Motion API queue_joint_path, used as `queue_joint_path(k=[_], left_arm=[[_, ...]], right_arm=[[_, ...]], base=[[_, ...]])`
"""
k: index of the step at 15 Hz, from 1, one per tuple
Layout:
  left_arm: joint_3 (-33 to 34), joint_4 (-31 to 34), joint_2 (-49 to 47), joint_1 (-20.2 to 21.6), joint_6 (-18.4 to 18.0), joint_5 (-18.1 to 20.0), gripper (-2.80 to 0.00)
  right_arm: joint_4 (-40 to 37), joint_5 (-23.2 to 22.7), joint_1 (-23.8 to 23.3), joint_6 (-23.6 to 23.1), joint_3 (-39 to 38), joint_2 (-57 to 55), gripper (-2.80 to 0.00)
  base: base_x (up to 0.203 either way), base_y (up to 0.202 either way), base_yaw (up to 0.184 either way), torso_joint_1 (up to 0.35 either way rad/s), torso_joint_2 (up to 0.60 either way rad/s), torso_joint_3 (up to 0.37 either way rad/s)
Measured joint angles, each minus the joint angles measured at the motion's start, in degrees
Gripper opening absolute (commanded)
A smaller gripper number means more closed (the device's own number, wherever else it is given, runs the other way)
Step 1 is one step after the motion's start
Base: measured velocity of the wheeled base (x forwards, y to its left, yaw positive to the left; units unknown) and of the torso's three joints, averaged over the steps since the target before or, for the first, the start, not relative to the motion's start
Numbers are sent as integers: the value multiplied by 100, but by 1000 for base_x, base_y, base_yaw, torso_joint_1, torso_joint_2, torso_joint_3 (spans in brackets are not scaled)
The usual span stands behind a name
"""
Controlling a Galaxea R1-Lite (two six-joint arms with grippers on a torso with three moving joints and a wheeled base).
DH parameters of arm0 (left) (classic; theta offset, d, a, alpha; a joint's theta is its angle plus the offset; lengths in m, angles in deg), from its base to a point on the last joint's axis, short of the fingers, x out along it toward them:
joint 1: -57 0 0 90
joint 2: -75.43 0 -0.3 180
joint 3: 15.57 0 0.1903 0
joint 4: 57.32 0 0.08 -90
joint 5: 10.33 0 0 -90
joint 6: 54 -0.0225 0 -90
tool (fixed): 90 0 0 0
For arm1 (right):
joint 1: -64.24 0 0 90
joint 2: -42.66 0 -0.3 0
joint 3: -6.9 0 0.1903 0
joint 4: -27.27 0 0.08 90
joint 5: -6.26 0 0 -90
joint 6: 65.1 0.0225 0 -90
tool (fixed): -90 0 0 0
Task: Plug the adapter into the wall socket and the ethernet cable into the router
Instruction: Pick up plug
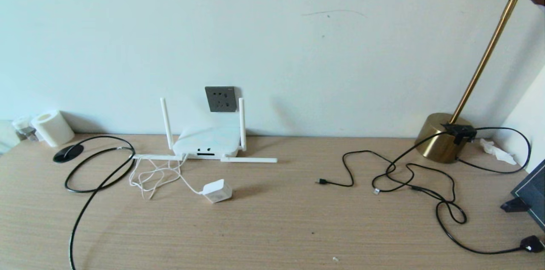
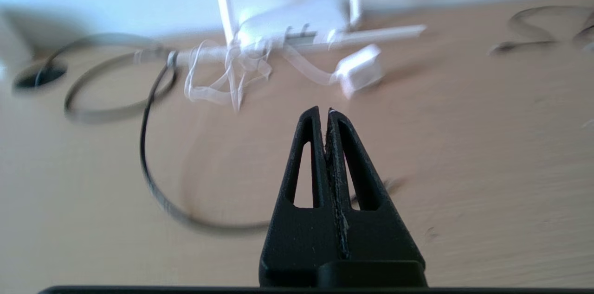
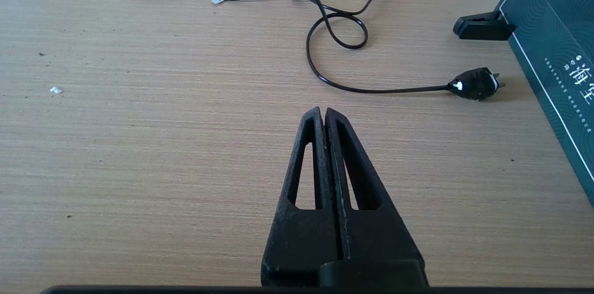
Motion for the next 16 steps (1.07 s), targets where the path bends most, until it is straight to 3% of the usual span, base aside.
queue_joint_path(k=[3, 8, 12, 16], left_arm=[[-1026, 65, -1220, -150, -32, 181, -280], [-2605, 53, -4092, -674, -246, 472, -280], [-3733, 26, -6148, -821, -1251, 919, -280], [-4340, 20, -7625, -850, -2398, 1293, -280]], right_arm=[[5, 2, 0, 0, 0, 0, -280], [7, 0, 0, -2, -4, 0, -280], [5, 2, 0, 0, -4, 0, -280], [7, 1, 0, 0, -4, 0, -280]], base=[[0, 0, 0, 0, 0, 0], [0, 0, 0, 0, 0, 0], [0, 0, 0, 0, 0, 0], [0, 0, 0, 0, 0, 0]])
